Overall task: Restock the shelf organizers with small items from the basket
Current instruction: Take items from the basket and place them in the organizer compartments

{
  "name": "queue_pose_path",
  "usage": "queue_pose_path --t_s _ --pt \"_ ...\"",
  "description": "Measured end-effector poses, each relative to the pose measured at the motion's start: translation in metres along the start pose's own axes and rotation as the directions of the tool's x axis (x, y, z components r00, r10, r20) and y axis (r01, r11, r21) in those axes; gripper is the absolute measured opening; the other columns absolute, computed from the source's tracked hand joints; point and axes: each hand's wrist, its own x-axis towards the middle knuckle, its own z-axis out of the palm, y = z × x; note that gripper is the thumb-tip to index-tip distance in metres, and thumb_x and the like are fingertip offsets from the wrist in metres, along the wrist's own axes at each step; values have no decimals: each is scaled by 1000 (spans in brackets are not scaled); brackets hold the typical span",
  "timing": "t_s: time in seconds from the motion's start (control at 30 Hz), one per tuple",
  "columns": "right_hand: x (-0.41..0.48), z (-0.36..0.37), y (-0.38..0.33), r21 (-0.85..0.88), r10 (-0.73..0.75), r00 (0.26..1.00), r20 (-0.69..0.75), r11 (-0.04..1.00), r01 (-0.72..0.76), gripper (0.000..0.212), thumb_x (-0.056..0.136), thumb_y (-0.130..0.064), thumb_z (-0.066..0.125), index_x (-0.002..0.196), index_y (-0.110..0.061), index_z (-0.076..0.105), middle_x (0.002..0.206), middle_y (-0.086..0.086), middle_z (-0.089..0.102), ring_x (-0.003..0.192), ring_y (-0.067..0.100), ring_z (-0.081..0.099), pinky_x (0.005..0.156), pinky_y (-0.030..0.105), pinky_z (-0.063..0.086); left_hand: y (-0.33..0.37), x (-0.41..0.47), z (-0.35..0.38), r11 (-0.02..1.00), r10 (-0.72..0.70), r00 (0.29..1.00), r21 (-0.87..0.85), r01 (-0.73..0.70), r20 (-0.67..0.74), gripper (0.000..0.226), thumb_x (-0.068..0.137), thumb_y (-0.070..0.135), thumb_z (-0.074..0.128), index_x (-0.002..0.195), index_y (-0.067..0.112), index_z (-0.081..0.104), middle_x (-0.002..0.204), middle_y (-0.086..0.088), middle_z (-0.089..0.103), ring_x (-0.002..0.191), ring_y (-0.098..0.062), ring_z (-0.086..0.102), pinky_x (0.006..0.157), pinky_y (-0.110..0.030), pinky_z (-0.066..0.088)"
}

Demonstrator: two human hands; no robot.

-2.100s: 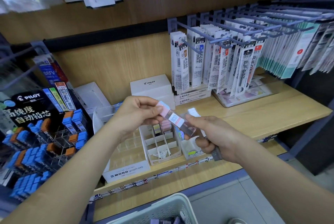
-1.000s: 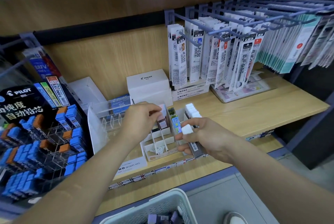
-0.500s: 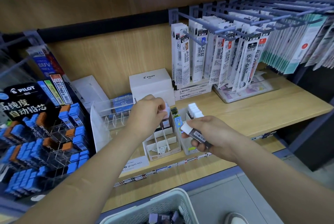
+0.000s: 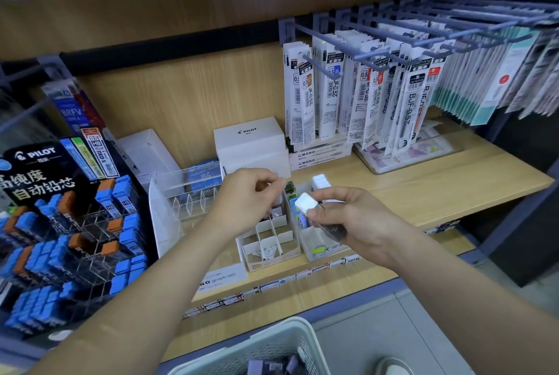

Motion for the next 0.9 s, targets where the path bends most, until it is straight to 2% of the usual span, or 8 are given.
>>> queue_pose_path --t_s 0.07,0.13,0.2,0.3,0.5,0.63,0.77,0.9 --pt "-1 1 0 -50 -44 999 0 998 44 24 77 4 74 94 -9 64 76 11 70 66 19 60 57 23 43 9 -4 -1 946 -108 971 -278 166 212 24 92 27 60 89 6 72 70 -11 67 56 -16 60 55 -22 53" --pt "-4 3 -1 -114 -79 997 10 990 79 22 78 4 75 90 -8 61 71 10 67 55 15 56 51 22 38 13 -7 -1 906 -107 941 -358 225 321 21 87 22 66 94 3 72 78 -19 70 61 -17 63 59 -21 55" --pt "-6 5 -3 -136 -97 995 9 986 97 20 78 2 75 88 -8 61 73 12 65 49 10 56 48 20 39 14 -8 2 892 -100 944 -393 225 314 19 82 14 72 96 1 71 83 -23 71 64 -19 65 63 -23 57" --pt "-5 -3 -10 -80 -111 988 -111 992 102 7 85 -7 71 87 -10 65 77 8 67 64 14 59 61 24 45 15 -5 5 878 -104 983 -451 162 151 14 83 6 69 96 0 71 77 -17 70 62 -16 66 63 -23 58" --pt "-6 -50 -17 -70 -102 882 -460 994 79 10 93 -13 60 98 -12 68 85 4 64 77 16 57 69 28 45 15 4 13 955 -50 997 -293 31 -59 13 85 7 68 90 18 75 77 -4 73 72 -22 69 73 -32 59" --pt "-3 -57 -3 -200 -45 913 -404 979 -41 16 91 -6 57 95 -17 69 96 8 65 84 19 58 69 29 47 21 2 34 986 1 998 -169 -11 -60 10 83 13 72 90 19 76 68 14 68 63 -6 65 69 -23 55" --pt "1 -53 9 -270 15 943 -334 956 -111 16 93 -9 58 101 -17 69 107 8 67 90 19 59 68 28 51 26 0 59 997 47 999 -66 -48 -13 11 79 19 77 80 28 70 68 13 65 64 -5 62 71 -24 55" --pt "3 -50 14 -263 59 955 -290 955 -138 17 94 -4 56 104 -10 68 96 12 66 78 19 55 59 23 52 31 2 71 998 63 997 -26 -64 -36 6 80 26 75 84 25 71 67 15 62 61 -1 59 65 -17 52"
